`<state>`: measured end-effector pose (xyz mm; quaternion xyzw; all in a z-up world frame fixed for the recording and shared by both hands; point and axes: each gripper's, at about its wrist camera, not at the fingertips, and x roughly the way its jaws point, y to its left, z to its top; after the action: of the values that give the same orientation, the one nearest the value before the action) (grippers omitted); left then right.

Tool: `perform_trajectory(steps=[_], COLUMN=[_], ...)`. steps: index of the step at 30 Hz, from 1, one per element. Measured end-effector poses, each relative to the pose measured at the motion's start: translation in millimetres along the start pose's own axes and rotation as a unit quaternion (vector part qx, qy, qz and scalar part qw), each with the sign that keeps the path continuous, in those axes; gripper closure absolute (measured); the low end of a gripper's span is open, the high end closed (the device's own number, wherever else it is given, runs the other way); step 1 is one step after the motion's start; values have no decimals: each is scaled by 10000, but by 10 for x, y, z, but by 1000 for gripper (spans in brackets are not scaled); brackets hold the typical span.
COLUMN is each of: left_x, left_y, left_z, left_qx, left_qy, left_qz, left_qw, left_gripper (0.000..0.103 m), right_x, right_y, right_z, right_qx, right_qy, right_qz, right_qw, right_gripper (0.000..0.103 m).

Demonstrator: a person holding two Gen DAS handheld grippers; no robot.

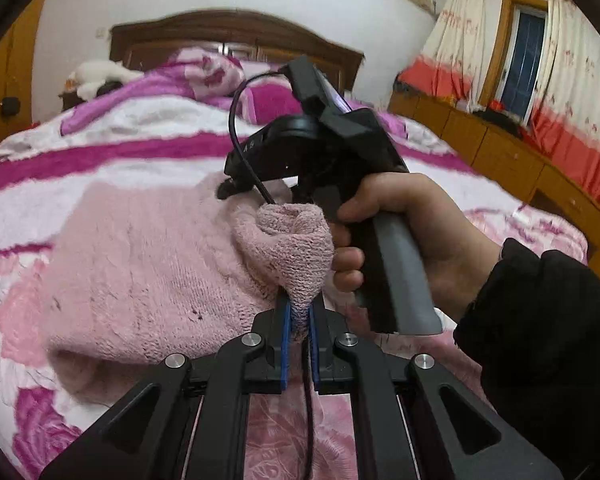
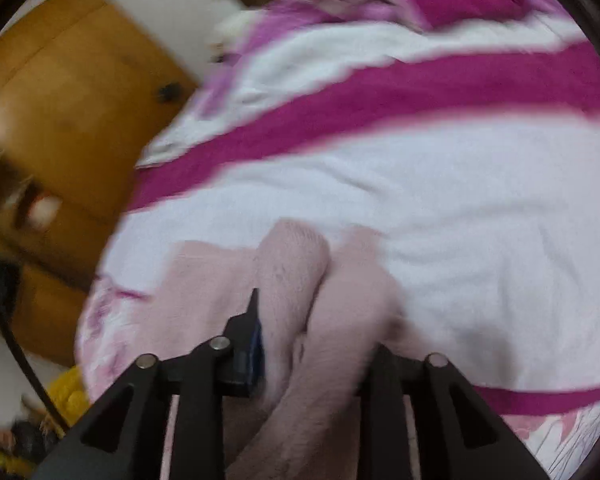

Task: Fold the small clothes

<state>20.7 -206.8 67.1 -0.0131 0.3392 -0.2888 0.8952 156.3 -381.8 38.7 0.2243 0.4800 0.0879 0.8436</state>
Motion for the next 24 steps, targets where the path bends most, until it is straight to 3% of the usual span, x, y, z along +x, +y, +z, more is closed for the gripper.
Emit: perform_trajectory(steps=[3,4,7,8,11,12,13,15,17,20,22,24], left_x=[98,114,99,88,42,42,57,82,45,-249,-589,-879], left_y=[-116,-148,-215,-209,-146,-131,-126,-74,-28,-1,38,116], left_z=[-68,-88,-129,-126,-108,-110,-110,-131,-145,-211,-276,-367], left_qx=[402,503,701,677,501,470,455,396,382,506,720,921], left_qy=[193,220,184,209,208,251,318,527,623,657,280,-350], left_qz=[108,186,208,150,-78,-175,-238,-320,-373,-833,-800,-655], left_qw=[9989,9983,9972,9974,9985,9984,9982,9973,9966,9931,9938,9930], left_gripper=[103,103,103,103,103,103,103,103,103,103,101,91], right_x=[-40,-133,-381,-458,-654,-679,-647,-410,-313,-503,-661,-815], right_y=[-220,-240,-232,-229,-212,-196,-194,-257,-290,-150,-48,23], right_z=[-82,-103,-132,-128,-90,-85,-52,-33,-105,-308,-411,-492], right_qx=[477,583,518,506,493,330,277,411,448,97,-55,-16], right_qy=[-184,-349,-996,-1192,-1615,-1747,-1706,-1025,-662,-1033,-1194,-1286], right_qz=[261,138,-27,53,843,823,583,-347,-214,-162,-97,-155], right_qw=[9984,9976,9937,9916,9820,9806,9832,9933,9966,9945,9928,9916], right_gripper=[68,59,58,58,58,56,52,51,52,52,51,51])
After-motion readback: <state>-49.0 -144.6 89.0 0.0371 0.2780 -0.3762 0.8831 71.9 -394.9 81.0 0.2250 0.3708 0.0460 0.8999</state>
